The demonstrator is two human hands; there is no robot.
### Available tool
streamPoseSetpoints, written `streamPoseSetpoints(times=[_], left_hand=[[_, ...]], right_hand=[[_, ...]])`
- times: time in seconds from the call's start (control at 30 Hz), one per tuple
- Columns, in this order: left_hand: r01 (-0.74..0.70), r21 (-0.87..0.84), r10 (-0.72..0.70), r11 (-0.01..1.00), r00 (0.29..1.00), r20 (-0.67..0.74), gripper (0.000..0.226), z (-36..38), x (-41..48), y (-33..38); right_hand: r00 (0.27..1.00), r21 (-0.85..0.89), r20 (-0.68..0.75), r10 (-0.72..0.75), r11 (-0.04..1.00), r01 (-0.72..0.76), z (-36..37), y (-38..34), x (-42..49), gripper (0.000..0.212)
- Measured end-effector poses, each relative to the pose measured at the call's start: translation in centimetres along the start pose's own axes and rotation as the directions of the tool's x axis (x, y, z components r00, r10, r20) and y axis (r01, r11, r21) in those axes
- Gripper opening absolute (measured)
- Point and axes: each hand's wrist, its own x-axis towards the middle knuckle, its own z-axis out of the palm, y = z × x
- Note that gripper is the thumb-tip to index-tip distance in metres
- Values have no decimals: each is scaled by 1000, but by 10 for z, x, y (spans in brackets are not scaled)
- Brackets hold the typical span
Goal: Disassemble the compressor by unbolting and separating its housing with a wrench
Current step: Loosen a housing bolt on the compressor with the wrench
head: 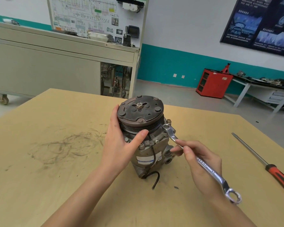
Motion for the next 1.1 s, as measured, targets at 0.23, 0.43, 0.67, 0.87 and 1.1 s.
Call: streamPoseSetpoints(times=[0.23,0.43,0.67,0.87,1.1], left_hand=[[3,-5,-3,1000,1000,0,103,0,0,0],[5,-8,-5,1000,1000,7,102,-1,0,1],[6,18,-7,1000,1000,7,105,0,0,0],[-1,27,1,1000,1000,-1,107,-1,0,1],[-10,36,10,999,1000,-7,106,-1,0,2]], right_hand=[[784,401,460,417,691,-602,-32,27,87,17],[741,358,511,435,676,-644,-21,25,116,17],[972,-61,236,18,998,-3,-44,-53,76,22],[716,-573,548,-433,429,698,-20,-67,31,29],[661,-604,612,-434,283,745,-8,-47,18,20]])
